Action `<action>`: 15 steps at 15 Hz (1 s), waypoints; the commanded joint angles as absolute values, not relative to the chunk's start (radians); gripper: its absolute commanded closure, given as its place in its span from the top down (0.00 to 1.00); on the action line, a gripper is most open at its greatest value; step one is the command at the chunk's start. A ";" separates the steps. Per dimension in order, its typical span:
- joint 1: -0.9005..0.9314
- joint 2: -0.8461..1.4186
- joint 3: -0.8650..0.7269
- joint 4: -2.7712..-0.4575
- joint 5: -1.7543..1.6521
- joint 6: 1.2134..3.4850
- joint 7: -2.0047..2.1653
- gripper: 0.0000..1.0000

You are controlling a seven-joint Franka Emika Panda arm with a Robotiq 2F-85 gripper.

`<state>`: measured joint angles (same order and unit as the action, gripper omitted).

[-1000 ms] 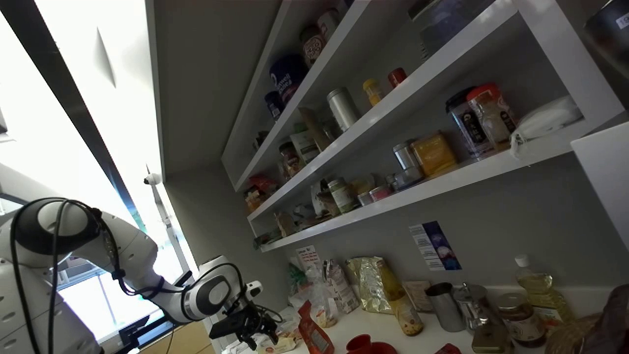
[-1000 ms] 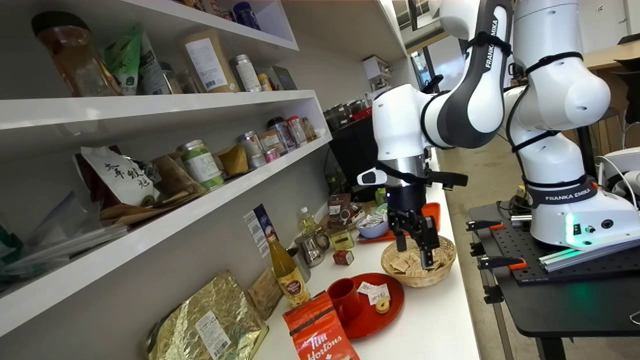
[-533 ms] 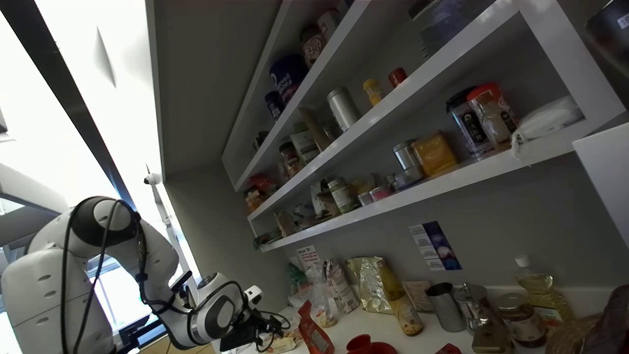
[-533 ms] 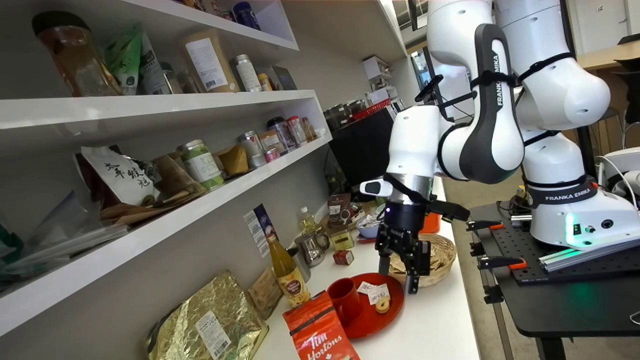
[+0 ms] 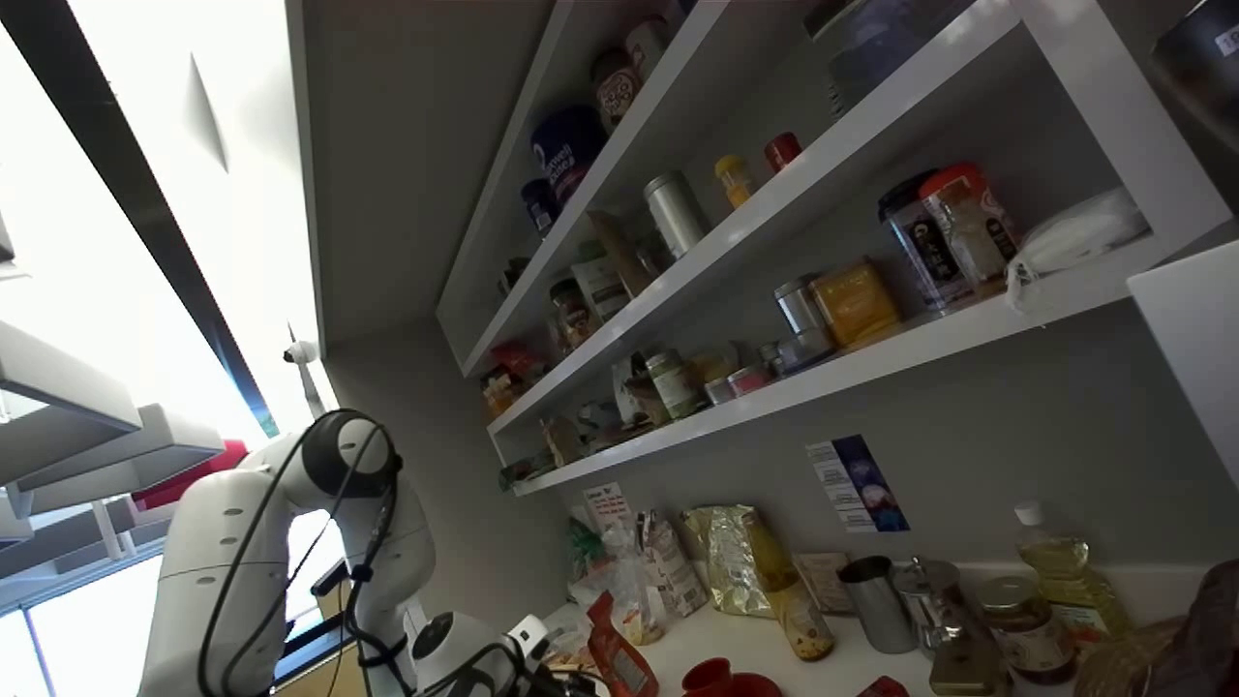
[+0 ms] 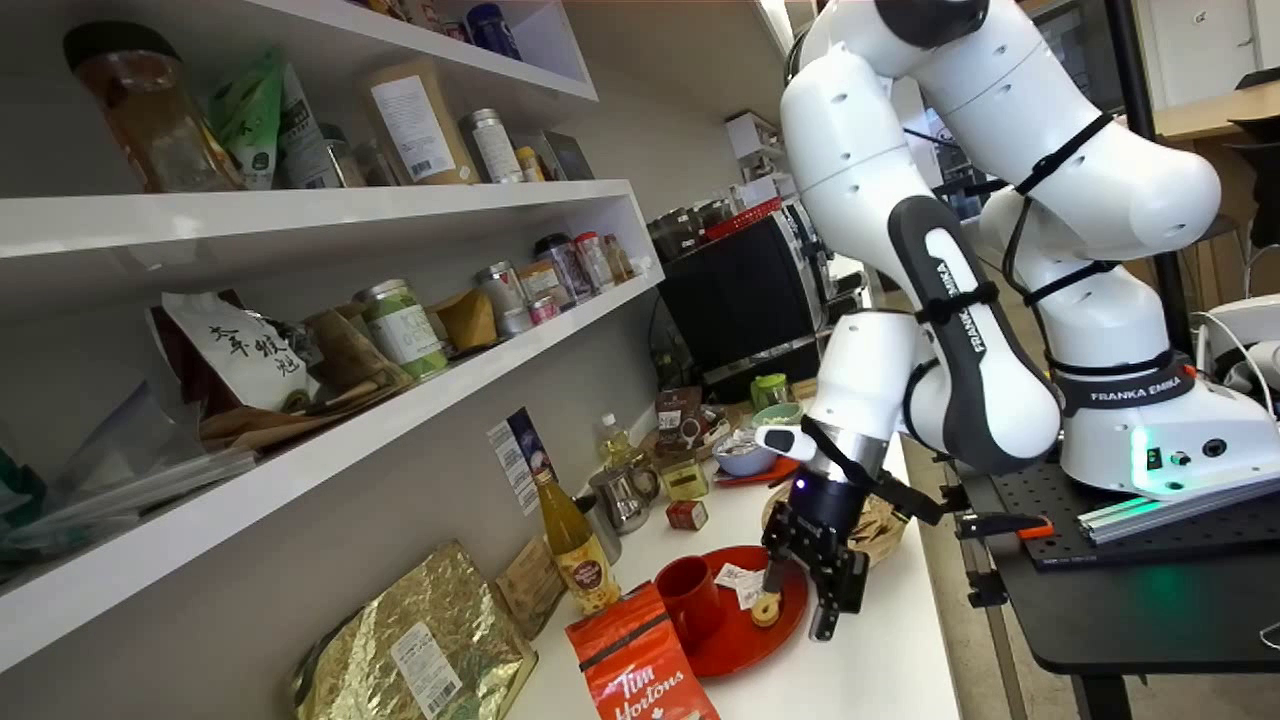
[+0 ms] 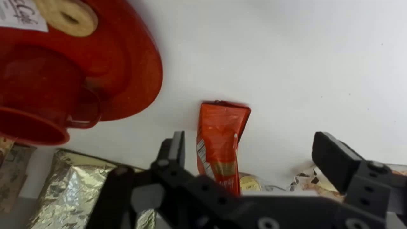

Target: Put the orange packet on the right side of the bottom shelf.

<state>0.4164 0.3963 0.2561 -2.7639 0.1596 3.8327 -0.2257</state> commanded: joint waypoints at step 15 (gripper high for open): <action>0.513 0.867 0.175 -2.253 0.164 4.146 -0.197 1.00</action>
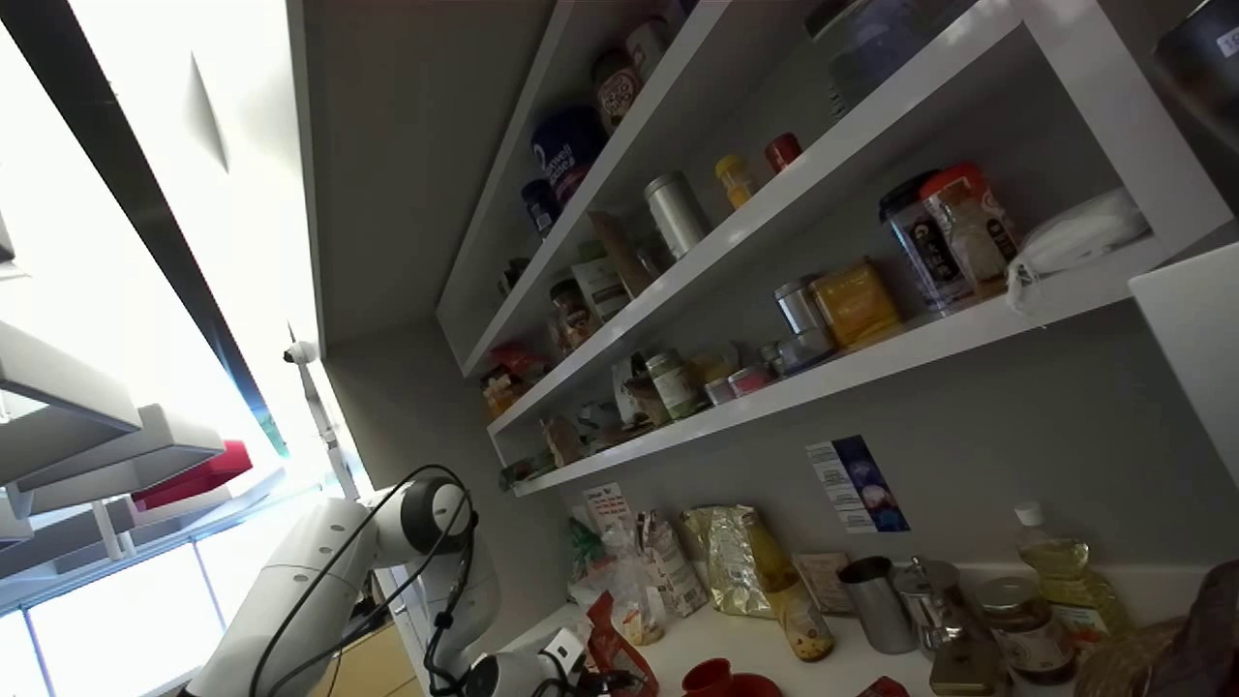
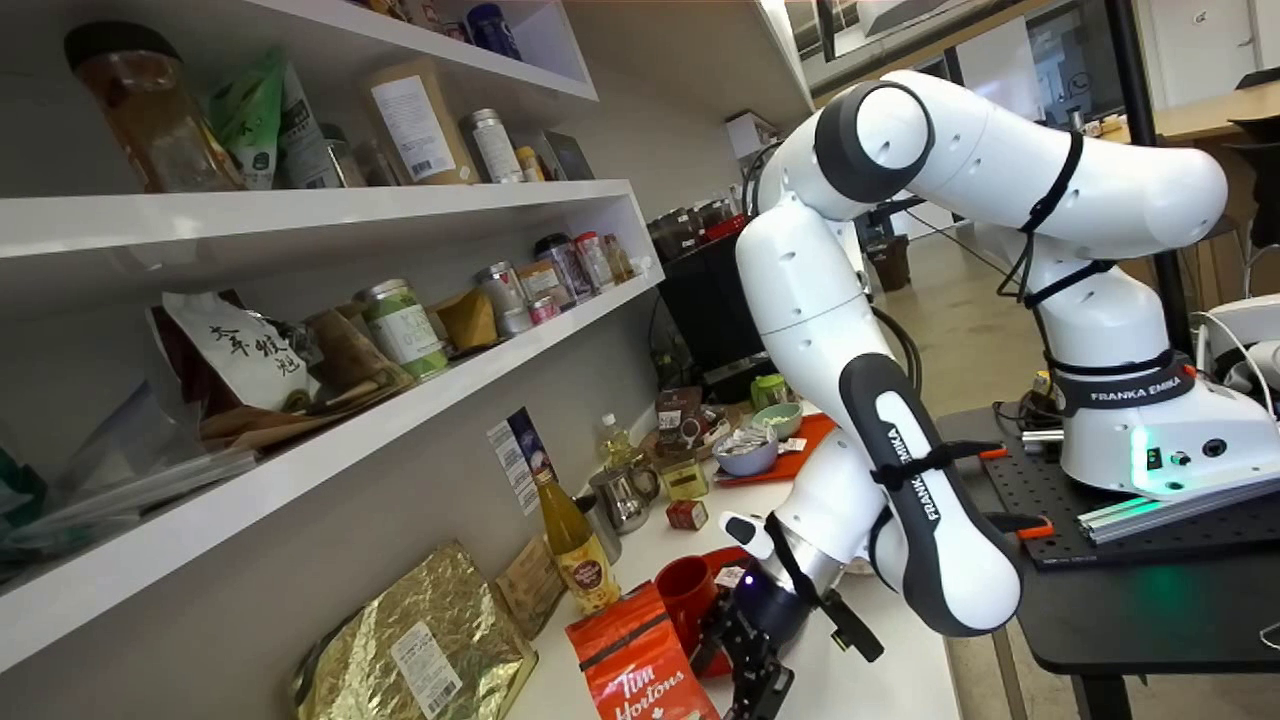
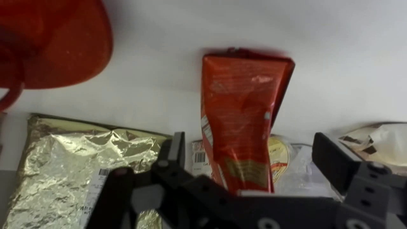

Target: Put the orange packet on the right side of the bottom shelf.

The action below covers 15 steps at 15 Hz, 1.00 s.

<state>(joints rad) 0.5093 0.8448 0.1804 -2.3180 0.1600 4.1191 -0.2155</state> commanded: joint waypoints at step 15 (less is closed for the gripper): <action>0.494 0.848 0.199 -2.251 0.115 4.109 -0.159 0.00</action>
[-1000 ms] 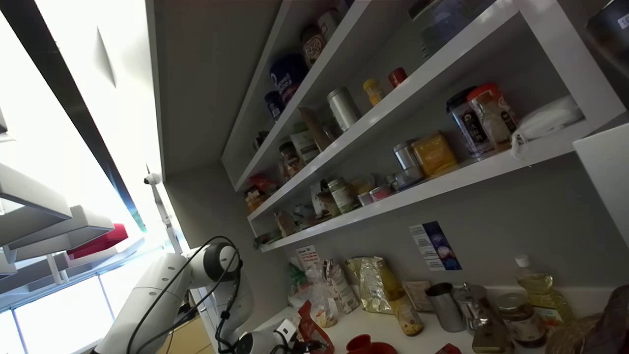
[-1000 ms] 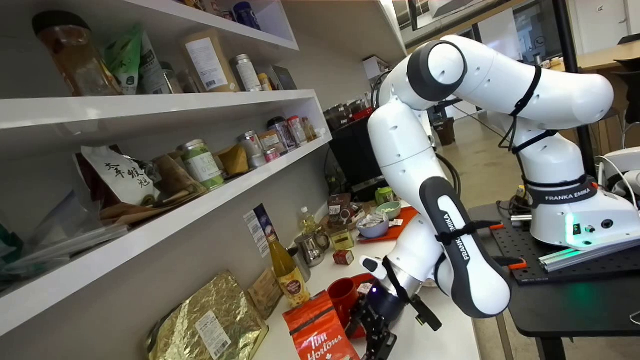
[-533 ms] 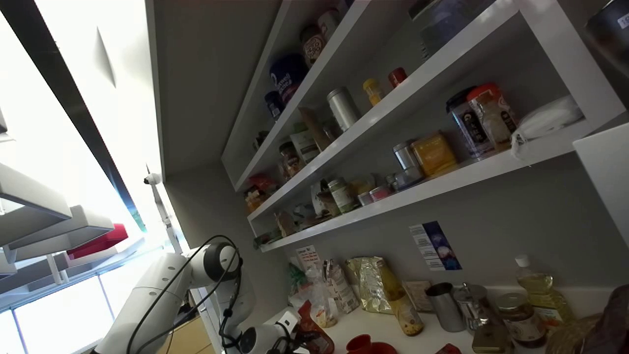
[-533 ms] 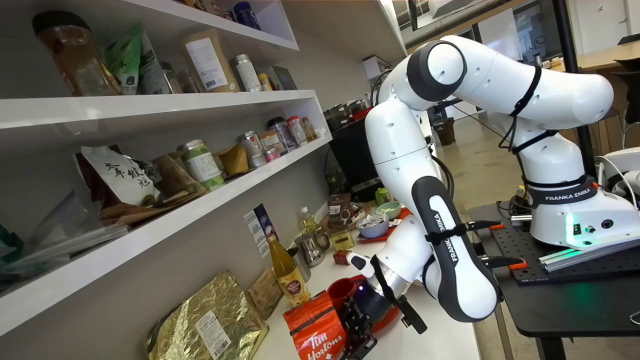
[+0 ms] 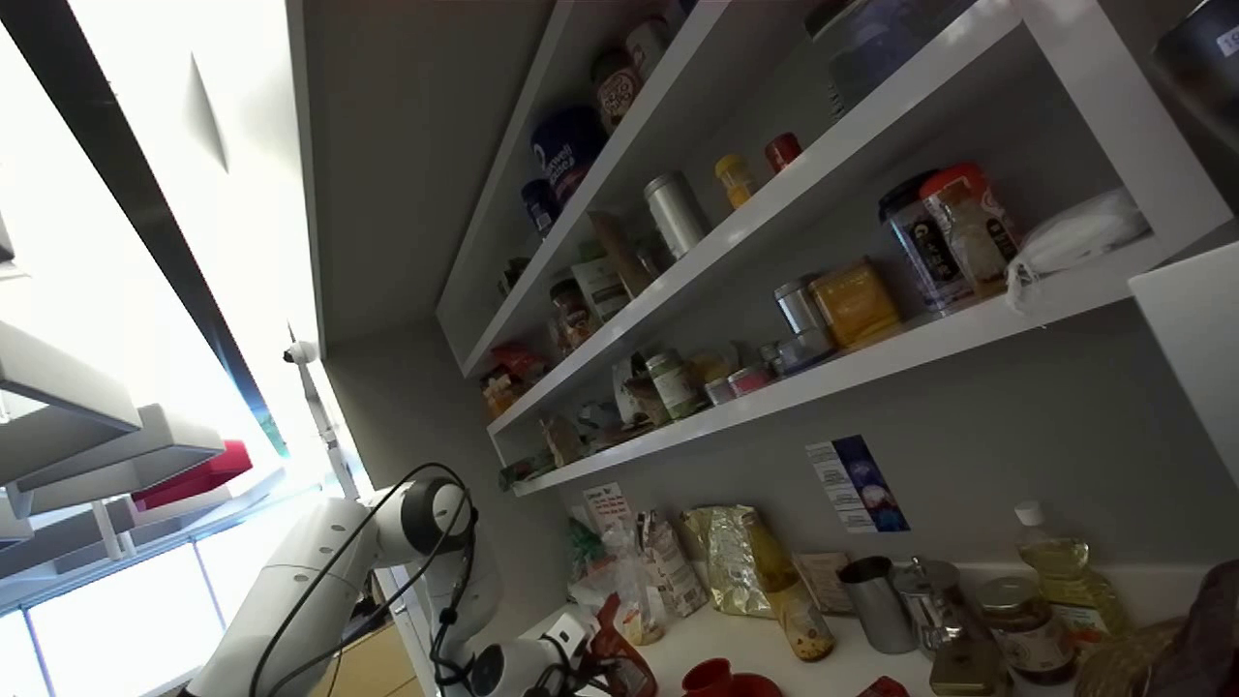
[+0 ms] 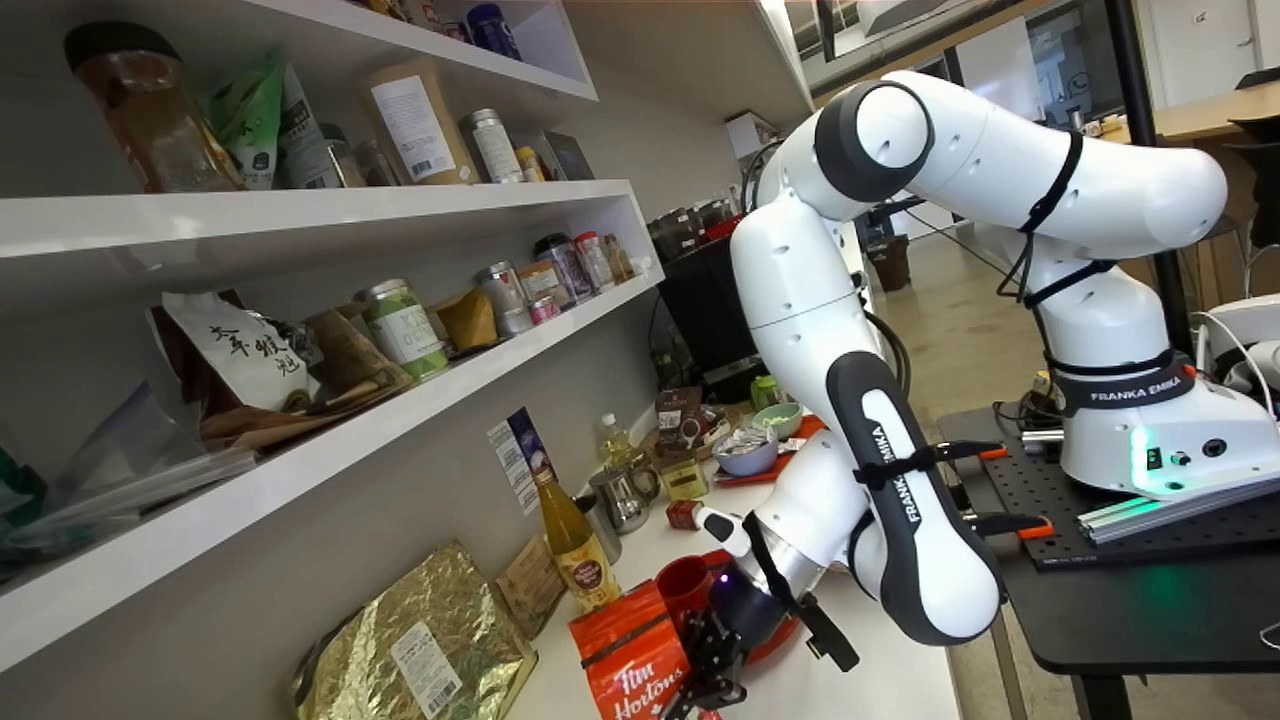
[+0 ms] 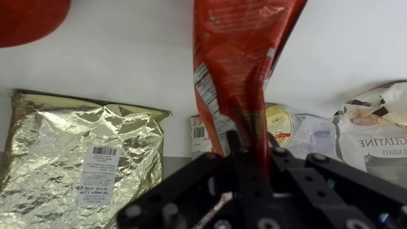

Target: Put the orange packet on the right side of the bottom shelf.

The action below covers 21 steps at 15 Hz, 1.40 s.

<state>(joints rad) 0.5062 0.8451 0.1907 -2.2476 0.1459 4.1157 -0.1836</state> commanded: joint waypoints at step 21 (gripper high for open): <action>0.484 0.214 0.140 -2.481 0.359 3.730 -0.243 0.01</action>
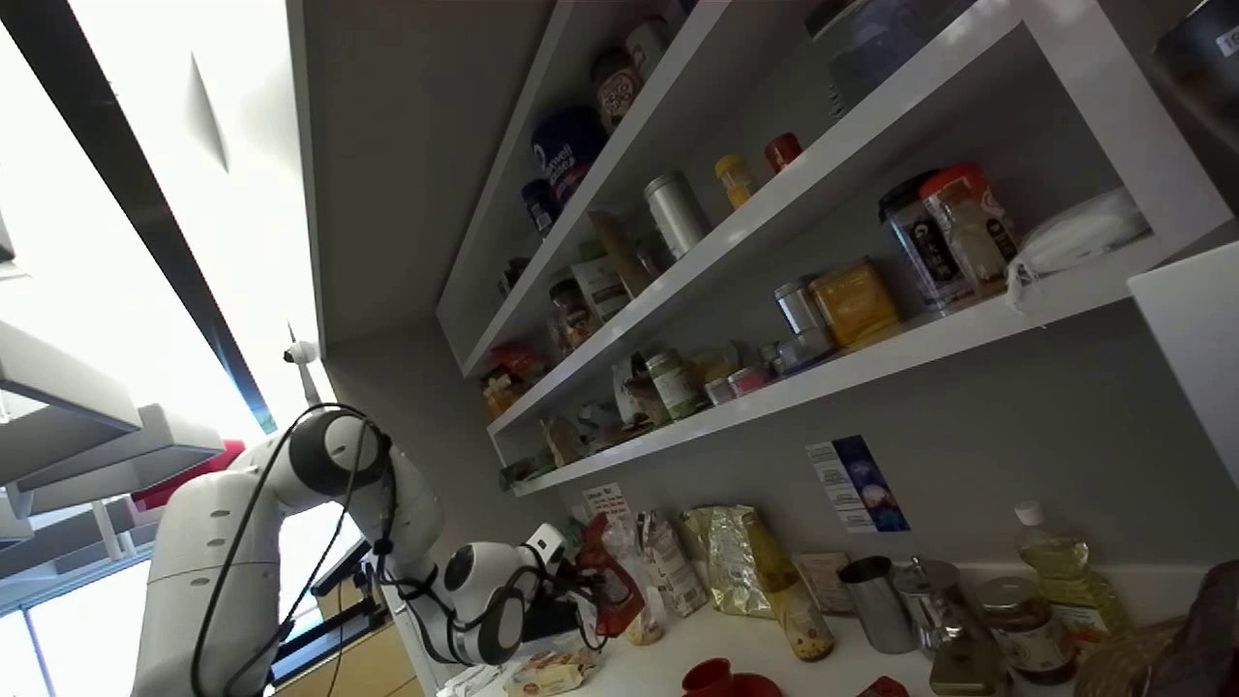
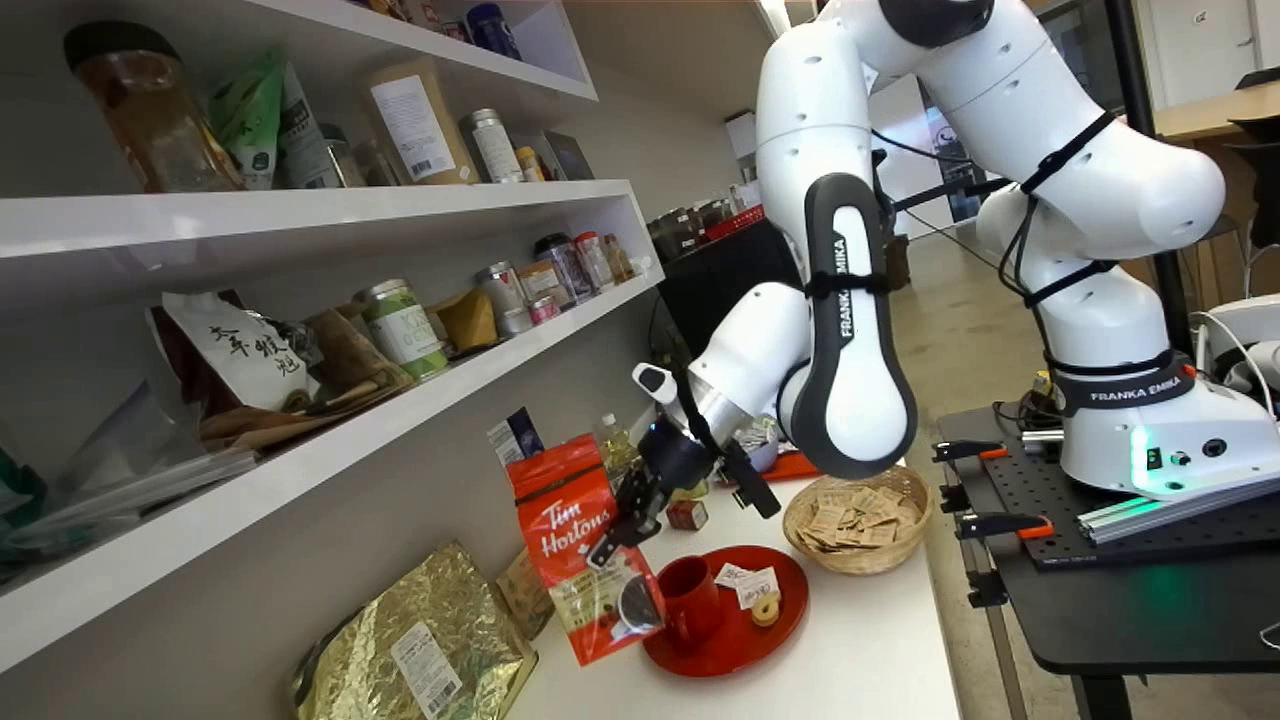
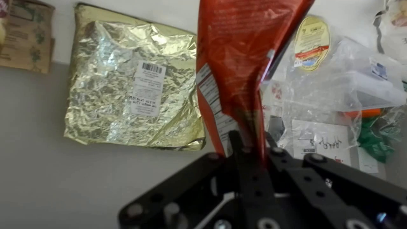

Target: Put the orange packet on the right side of the bottom shelf.

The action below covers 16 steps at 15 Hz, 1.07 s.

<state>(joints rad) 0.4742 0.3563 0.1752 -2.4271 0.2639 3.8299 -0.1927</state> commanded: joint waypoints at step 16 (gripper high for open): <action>0.464 0.116 -0.271 -2.304 1.296 3.733 -1.132 0.01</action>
